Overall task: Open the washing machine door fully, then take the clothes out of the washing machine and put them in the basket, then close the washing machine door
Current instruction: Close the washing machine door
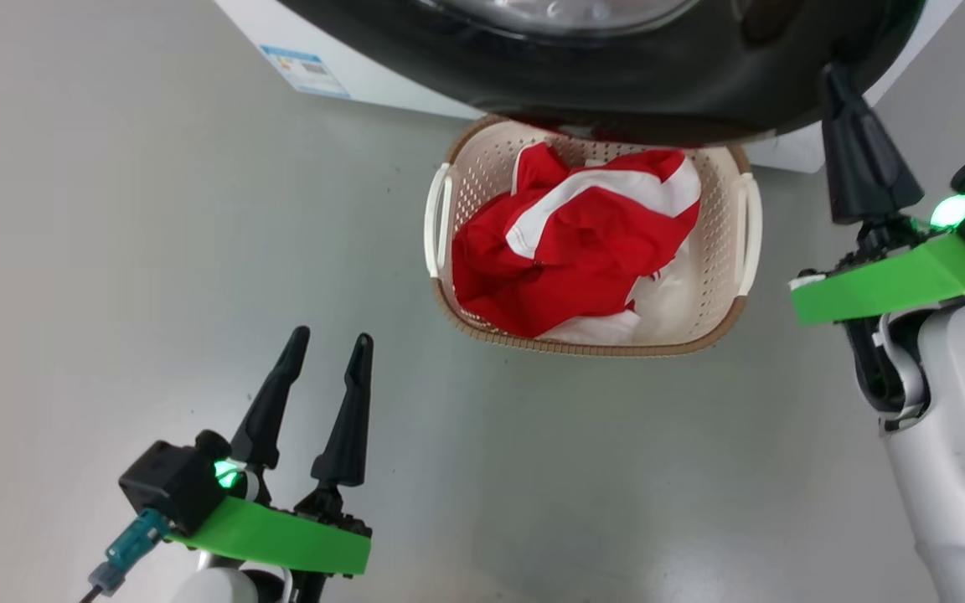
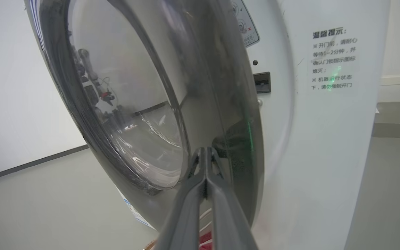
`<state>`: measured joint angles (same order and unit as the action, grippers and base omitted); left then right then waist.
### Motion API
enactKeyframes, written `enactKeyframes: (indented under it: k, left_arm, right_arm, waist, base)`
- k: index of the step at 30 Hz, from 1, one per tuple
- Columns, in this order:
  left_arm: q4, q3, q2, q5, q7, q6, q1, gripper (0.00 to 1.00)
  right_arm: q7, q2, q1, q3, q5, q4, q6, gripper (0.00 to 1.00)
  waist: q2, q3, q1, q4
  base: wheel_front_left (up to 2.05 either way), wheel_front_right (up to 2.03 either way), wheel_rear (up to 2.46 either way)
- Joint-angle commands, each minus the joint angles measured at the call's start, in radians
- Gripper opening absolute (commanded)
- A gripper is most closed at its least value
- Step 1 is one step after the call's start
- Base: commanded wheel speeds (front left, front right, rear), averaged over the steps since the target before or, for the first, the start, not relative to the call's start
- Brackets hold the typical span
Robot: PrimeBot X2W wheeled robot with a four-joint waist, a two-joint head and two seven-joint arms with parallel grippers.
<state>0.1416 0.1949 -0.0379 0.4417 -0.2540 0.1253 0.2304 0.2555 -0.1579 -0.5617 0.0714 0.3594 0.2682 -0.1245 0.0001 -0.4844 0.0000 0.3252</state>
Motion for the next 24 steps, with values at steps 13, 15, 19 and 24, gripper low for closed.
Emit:
enactKeyframes:
  k: [13,15,19,24]
  left_arm:
    - [-0.045,-0.003,-0.012,0.032,-0.008,0.005,0.067,1.00]
    - [-0.047,0.000,-0.012,0.037,-0.008,0.005,0.075,1.00]
    - [-0.050,0.004,-0.012,0.043,-0.008,0.005,0.083,1.00]
    - [-0.051,0.012,-0.012,0.049,-0.008,0.005,0.090,1.00]
  right_arm:
    - [0.006,-0.027,-0.160,-0.014,-0.013,-0.014,-0.006,0.00]
    - [0.006,-0.033,-0.182,-0.022,-0.014,-0.008,-0.006,0.00]
    - [0.006,-0.039,-0.211,-0.038,-0.016,-0.005,-0.006,0.00]
    - [0.006,-0.039,-0.246,-0.063,-0.018,-0.002,-0.006,0.00]
  waist:
    - [-0.0001,-0.113,0.0000,0.035]
    - [-0.0001,-0.125,0.0000,0.038]
    - [-0.0001,-0.136,0.0000,0.043]
    - [-0.0001,-0.149,0.0000,0.049]
  base:
    - [0.00,0.00,0.00]
    - [0.00,0.00,0.00]
    - [0.00,0.00,0.00]
    - [0.00,0.00,0.00]
